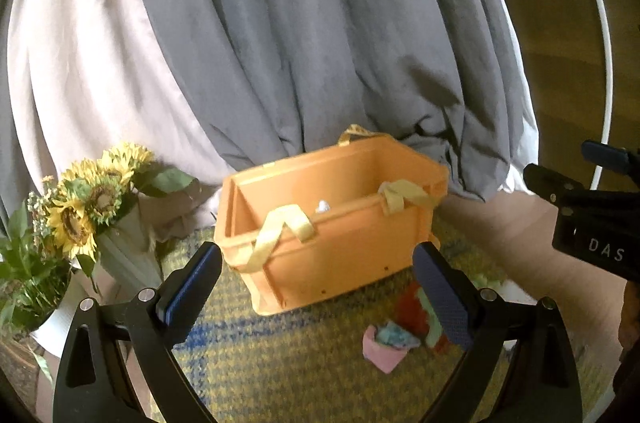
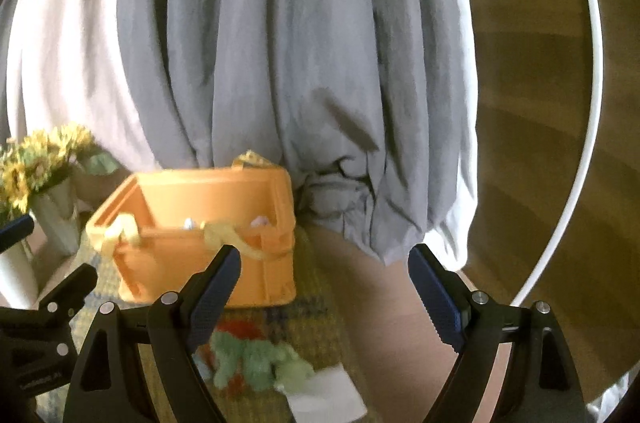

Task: Organize soft objects
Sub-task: 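Withdraw both tools from the crate toward the remaining items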

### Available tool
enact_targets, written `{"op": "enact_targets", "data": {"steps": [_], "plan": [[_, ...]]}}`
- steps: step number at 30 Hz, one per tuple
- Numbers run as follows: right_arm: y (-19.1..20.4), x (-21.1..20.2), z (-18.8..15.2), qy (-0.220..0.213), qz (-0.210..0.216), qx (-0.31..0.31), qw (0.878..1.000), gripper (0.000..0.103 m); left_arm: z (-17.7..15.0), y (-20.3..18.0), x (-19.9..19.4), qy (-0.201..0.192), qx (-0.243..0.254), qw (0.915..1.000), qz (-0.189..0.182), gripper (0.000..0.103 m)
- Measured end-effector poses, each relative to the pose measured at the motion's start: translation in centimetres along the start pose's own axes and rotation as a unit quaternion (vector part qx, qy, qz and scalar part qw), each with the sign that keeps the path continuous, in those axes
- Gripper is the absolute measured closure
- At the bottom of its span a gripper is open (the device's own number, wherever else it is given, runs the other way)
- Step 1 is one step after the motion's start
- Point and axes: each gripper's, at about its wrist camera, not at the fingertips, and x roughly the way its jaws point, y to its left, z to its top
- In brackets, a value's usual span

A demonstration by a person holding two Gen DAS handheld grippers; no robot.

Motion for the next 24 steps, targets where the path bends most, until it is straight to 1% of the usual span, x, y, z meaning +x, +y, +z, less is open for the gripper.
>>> {"op": "enact_targets", "data": {"steps": [3, 10, 17, 24], "plan": [[0.1, 0.1, -1.2, 0.020, 0.008, -0.001, 1.000, 0.016, -1.0, -0.5, 0.2, 0.010, 0.008, 0.9999, 0.000, 0.005], [0.1, 0.8, -3.5, 0.050, 0.023, -0.001, 0.998, 0.017, -3.1, -1.4, 1.3, 0.041, 0.012, 0.9990, -0.014, 0.006], [0.4, 2.7, -5.4, 0.084, 0.049, 0.000, 0.995, 0.018, -5.0, -2.1, 3.2, 0.073, 0.010, 0.9971, -0.022, 0.006], [0.3, 5.6, -7.6, 0.133, 0.064, 0.010, 0.989, 0.032, -6.7, -3.2, 5.4, 0.096, 0.026, 0.9947, -0.025, 0.006]]}}
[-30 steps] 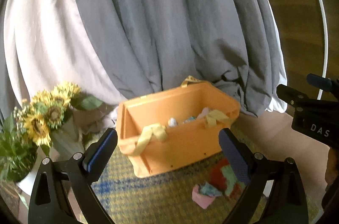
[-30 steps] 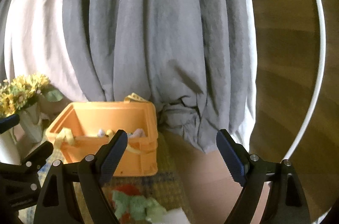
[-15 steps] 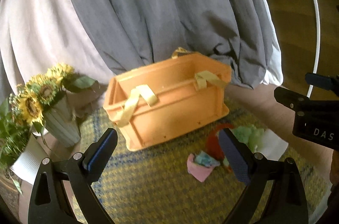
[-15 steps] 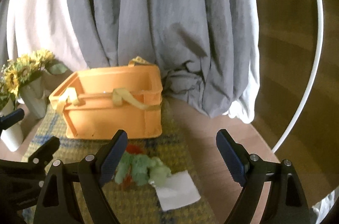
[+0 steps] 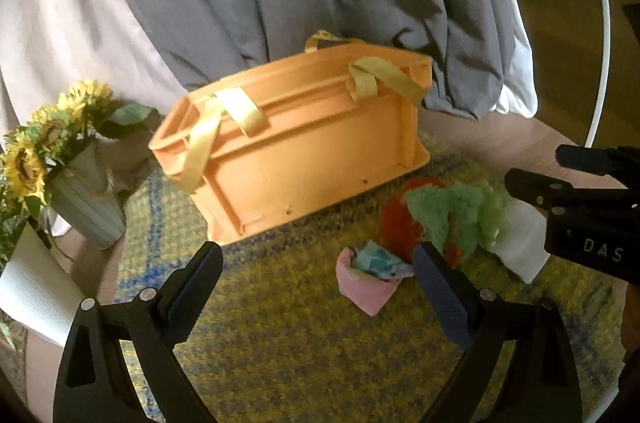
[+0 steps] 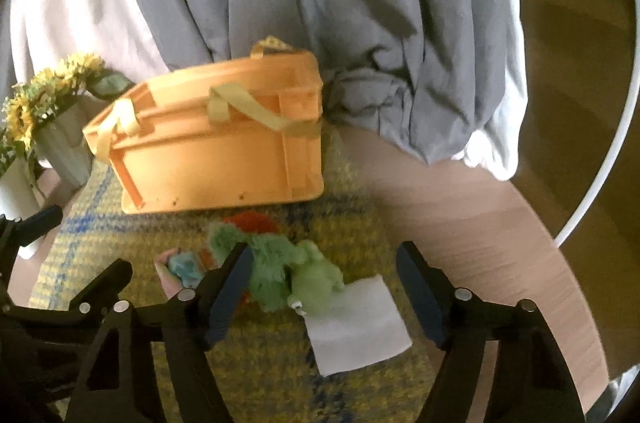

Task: Organize soft objects
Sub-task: 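Withdraw both tools from the crate toward the remaining items, then grasp the pink-and-blue cloth with the left tool while the right tool grasps the green plush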

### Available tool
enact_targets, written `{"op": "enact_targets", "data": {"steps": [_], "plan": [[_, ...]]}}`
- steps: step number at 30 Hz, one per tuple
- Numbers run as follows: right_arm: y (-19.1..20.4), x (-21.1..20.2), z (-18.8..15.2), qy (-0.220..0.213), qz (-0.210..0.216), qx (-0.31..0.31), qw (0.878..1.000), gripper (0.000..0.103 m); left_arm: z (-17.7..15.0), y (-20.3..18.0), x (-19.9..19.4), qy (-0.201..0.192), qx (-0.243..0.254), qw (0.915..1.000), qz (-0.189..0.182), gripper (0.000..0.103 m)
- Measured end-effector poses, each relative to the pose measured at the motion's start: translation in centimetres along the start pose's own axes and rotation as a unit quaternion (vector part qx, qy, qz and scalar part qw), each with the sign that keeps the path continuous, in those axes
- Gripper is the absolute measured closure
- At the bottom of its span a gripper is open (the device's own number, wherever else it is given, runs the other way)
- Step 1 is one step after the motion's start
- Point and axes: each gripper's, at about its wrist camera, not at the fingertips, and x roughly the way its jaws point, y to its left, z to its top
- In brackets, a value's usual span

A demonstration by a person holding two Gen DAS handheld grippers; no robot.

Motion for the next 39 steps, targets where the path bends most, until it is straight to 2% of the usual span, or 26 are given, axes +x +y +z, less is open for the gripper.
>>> {"op": "enact_targets", "data": {"steps": [6, 21, 29, 32, 34, 39], "plan": [[-0.4, 2.6, -1.1, 0.035, 0.013, 0.007, 0.999, 0.038, -0.7, -0.6, 2.3, 0.020, 0.003, 0.9997, -0.014, 0.012], [-0.6, 6.2, -1.9, 0.070, 0.020, 0.014, 0.997, 0.048, -1.6, -1.3, 7.0, 0.073, -0.017, 0.9958, -0.052, 0.029], [-0.5, 7.5, -2.2, 0.089, 0.036, 0.026, 0.995, 0.054, -1.7, -1.6, 8.3, 0.085, -0.031, 0.9931, -0.075, 0.038], [-0.4, 7.7, -2.2, 0.092, 0.040, 0.026, 0.995, 0.057, -1.7, -1.7, 8.6, 0.092, -0.034, 0.9910, -0.091, 0.045], [-0.5, 7.7, -2.2, 0.092, 0.041, 0.028, 0.995, 0.057, -1.6, -1.9, 8.5, 0.093, -0.033, 0.9899, -0.102, 0.056], [-0.9, 6.8, -2.1, 0.084, 0.027, 0.037, 0.995, 0.057, -1.5, -1.9, 7.9, 0.091, -0.034, 0.9905, -0.098, 0.057]]}}
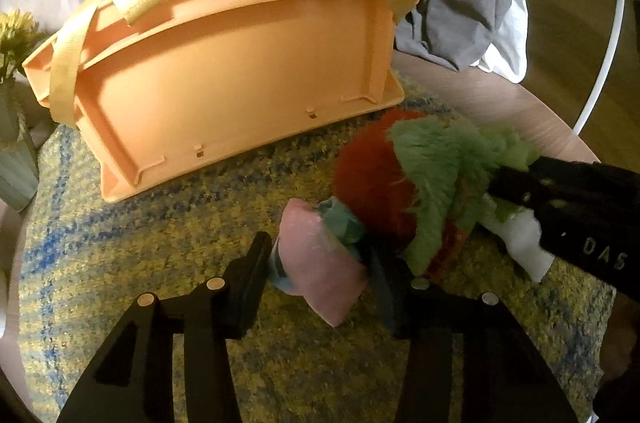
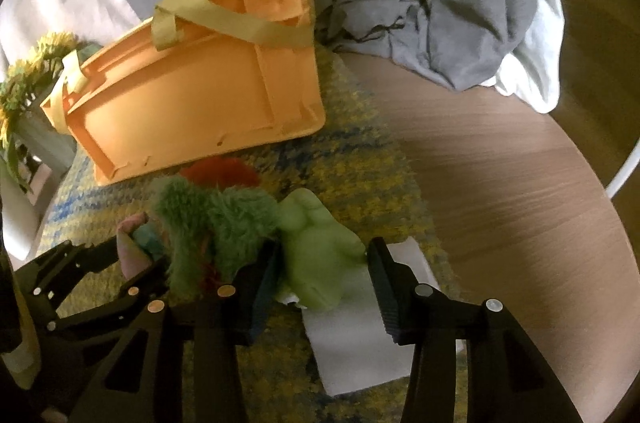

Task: Organize soft objects
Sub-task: 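Grasp the pink-and-blue cloth with the left tool while the right tool grasps the green plush, then lift the pink cloth and green plush and carry both over the crate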

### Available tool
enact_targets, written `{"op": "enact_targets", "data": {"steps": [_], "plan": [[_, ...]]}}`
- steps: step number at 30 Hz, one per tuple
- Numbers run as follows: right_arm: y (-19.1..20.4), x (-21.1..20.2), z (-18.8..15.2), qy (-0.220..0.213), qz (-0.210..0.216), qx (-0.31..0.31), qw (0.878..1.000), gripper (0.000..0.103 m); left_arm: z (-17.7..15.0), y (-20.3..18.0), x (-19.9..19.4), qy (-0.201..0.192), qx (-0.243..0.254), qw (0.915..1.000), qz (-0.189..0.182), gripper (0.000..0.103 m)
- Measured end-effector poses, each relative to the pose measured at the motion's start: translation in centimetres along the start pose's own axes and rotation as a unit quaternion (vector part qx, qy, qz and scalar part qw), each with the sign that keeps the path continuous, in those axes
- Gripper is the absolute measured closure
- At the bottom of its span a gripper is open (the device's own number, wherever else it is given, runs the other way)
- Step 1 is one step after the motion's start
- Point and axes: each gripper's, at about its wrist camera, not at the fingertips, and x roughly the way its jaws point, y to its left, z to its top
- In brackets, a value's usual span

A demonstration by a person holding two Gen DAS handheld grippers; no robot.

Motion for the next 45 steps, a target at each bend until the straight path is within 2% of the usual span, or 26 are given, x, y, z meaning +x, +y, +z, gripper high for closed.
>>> {"op": "enact_targets", "data": {"steps": [6, 12, 26, 45], "plan": [[-0.1, -1.9, 0.3, -0.022, -0.027, -0.002, 0.999, 0.057, 0.2, 0.3, -2.0, -0.019, -0.007, 0.9997, 0.014, 0.057], [0.0, -3.7, 0.4, -0.039, -0.036, 0.001, 0.999, 0.057, 0.7, 0.9, -4.6, -0.043, -0.015, 0.9988, 0.019, 0.057], [1.2, -9.2, 2.1, -0.105, -0.011, -0.012, 0.994, 0.057, 2.8, 0.8, -10.7, -0.123, -0.022, 0.9911, 0.045, 0.057], [3.5, -14.4, 5.3, -0.207, 0.028, -0.030, 0.977, 0.057, 5.6, 2.2, -16.8, -0.219, -0.030, 0.9716, 0.083, 0.057]]}}
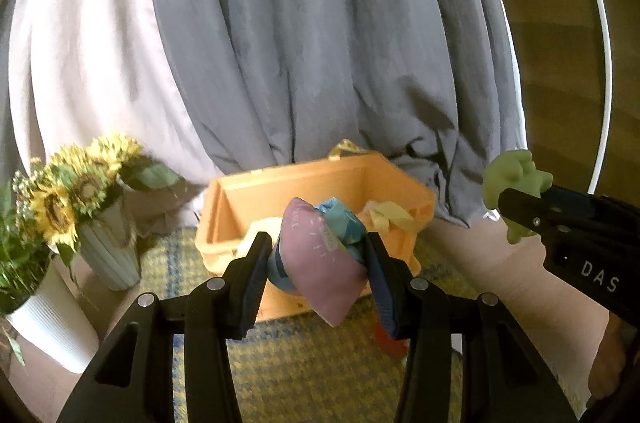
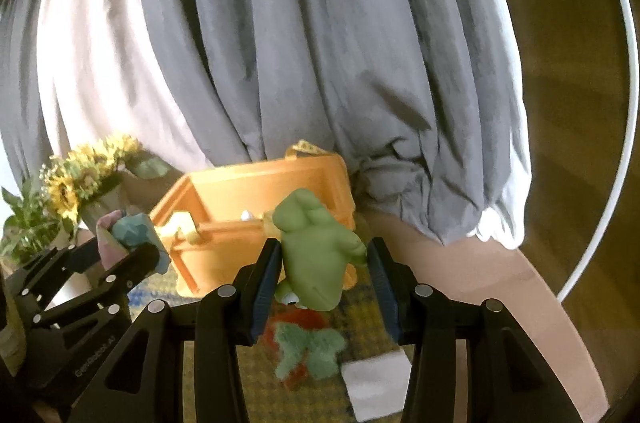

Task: Organize soft objects
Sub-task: 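Lift the pink cloth and green plush and carry both over the crate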

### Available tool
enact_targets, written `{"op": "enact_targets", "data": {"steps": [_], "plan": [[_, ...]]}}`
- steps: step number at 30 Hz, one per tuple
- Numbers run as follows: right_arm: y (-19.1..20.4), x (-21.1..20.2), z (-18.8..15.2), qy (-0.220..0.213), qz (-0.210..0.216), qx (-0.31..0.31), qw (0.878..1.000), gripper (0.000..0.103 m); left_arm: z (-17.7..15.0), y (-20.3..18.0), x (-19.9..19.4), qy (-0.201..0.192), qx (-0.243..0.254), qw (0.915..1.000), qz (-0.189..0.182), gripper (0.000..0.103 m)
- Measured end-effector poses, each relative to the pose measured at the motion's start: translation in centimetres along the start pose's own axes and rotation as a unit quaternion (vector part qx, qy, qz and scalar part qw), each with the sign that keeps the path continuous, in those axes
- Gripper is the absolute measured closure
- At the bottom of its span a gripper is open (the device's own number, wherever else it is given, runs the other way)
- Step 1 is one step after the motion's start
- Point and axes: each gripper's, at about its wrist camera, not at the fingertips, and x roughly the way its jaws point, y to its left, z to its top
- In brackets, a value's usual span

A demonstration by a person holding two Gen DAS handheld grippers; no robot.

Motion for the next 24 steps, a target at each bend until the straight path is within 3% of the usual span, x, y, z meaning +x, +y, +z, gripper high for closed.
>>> {"op": "enact_targets", "data": {"steps": [11, 24], "plan": [[1.3, 0.4, 2.5, -0.042, 0.020, -0.009, 0.999, 0.057, 2.4, 1.2, -0.5, -0.035, 0.002, 0.9990, 0.028, 0.057], [3.1, 2.9, 5.8, -0.077, 0.047, -0.026, 0.996, 0.057, 5.4, 3.4, 1.5, -0.060, -0.012, 0.9968, 0.051, 0.057]]}}
